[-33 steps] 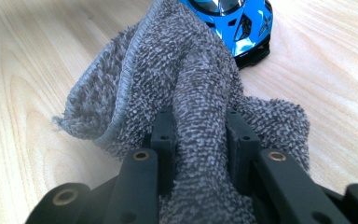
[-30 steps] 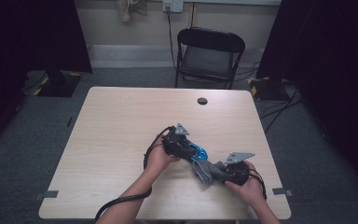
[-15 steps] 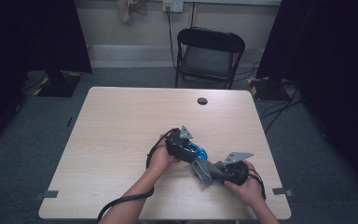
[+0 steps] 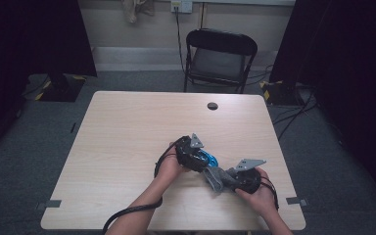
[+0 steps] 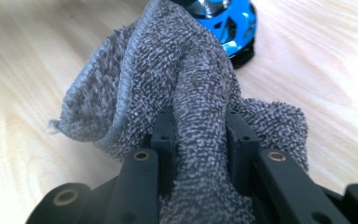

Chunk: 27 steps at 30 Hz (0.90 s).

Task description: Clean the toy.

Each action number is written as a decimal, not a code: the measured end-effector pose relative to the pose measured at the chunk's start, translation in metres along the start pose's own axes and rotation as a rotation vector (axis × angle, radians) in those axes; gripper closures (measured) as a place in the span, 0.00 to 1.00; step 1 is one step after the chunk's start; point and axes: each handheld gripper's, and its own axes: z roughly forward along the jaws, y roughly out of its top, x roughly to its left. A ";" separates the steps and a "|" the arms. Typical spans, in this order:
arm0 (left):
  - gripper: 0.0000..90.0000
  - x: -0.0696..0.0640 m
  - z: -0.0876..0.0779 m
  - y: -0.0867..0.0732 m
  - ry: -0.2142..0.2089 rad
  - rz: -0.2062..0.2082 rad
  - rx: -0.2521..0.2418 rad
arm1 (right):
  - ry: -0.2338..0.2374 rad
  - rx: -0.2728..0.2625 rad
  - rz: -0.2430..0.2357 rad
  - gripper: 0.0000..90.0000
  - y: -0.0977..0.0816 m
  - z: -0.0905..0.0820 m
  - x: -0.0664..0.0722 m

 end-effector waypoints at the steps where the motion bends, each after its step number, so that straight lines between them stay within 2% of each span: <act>1: 0.17 0.000 0.000 0.000 0.000 -0.001 0.004 | -0.005 0.000 0.002 0.78 0.000 0.000 -0.001; 6: 0.17 0.000 0.000 0.003 0.001 0.001 0.024 | -0.039 0.019 0.010 0.78 0.007 0.003 -0.004; 10: 0.17 0.000 0.000 0.002 0.001 -0.006 0.022 | -0.041 0.028 0.026 0.79 0.012 0.008 -0.010; 17: 0.17 0.000 0.000 0.005 -0.001 -0.003 0.038 | -0.078 0.063 0.035 0.79 0.020 0.010 -0.017; 27: 0.17 -0.001 0.000 0.005 0.000 -0.001 0.038 | -0.115 0.056 0.085 0.80 0.024 0.013 -0.031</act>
